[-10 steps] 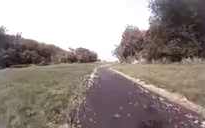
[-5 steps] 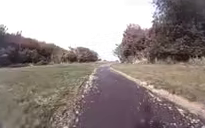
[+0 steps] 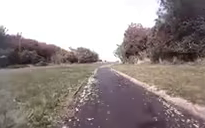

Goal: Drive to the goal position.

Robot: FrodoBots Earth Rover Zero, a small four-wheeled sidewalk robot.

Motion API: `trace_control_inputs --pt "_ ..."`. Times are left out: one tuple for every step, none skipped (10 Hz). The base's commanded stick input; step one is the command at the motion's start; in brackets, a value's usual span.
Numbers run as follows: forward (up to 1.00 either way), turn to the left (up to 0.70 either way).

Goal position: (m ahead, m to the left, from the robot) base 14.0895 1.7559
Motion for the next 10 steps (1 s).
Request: trace_control_inputs --pt "1.0 -0.36" --pt "1.0 0.0" --pt "1.0 0.0" --pt "1.0 0.0" --pt "1.0 0.0" --pt "1.0 0.0" --pt "1.0 0.0" --pt "1.0 0.0" --pt "1.0 0.0" --pt "1.0 0.0"
